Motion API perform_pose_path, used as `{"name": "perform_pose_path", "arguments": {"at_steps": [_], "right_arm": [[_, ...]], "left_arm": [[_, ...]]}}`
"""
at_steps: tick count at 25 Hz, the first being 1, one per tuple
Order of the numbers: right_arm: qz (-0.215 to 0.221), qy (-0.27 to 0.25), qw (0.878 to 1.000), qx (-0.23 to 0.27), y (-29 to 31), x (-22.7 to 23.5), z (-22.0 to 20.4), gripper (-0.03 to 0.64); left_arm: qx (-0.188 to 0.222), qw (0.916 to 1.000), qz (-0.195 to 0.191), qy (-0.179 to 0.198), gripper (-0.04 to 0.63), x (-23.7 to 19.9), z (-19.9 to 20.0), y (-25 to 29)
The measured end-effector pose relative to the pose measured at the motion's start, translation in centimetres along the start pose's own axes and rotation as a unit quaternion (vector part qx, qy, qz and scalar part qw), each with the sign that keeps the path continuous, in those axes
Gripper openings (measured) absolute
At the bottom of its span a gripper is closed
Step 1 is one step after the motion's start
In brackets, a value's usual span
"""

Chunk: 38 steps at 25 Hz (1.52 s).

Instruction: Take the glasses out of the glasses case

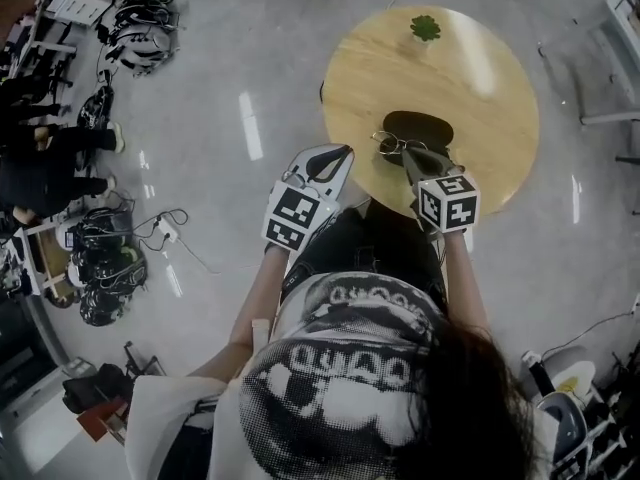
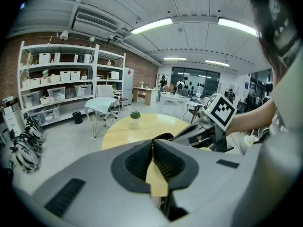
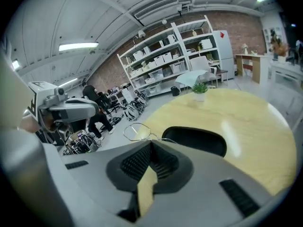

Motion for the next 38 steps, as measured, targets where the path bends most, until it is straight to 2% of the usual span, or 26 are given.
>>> {"name": "perform_pose_path", "arguments": {"at_steps": [11, 20, 29, 38], "right_arm": [[0.003, -0.022, 0.999, 0.048, -3.3, -5.5, 1.0, 0.000], [0.012, -0.043, 0.998, 0.054, -6.2, -10.2, -0.2, 0.000], [0.023, -0.058, 0.996, 0.059, -9.4, -11.0, -1.3, 0.000], [0.063, -0.073, 0.994, 0.058, -14.2, -10.4, -3.0, 0.000]], "left_arm": [[0.037, 0.9992, 0.014, 0.000, 0.018, 2.2, -1.1, -6.1], [0.036, 0.9990, 0.021, -0.016, 0.018, 3.9, -3.9, -10.9], [0.037, 0.9986, 0.033, -0.019, 0.018, 7.2, -5.1, -12.3], [0.048, 0.9952, 0.083, -0.020, 0.018, 12.6, -5.0, -13.4]]}}
Point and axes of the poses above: the fingertips, and each gripper's own axes: y forward along the fingers, x to its right, z out of its top, the point moved 8 cm from there along -y, backward along the fingers, and after that the axes turned 10 degrees about x, right-handed, at the moved point
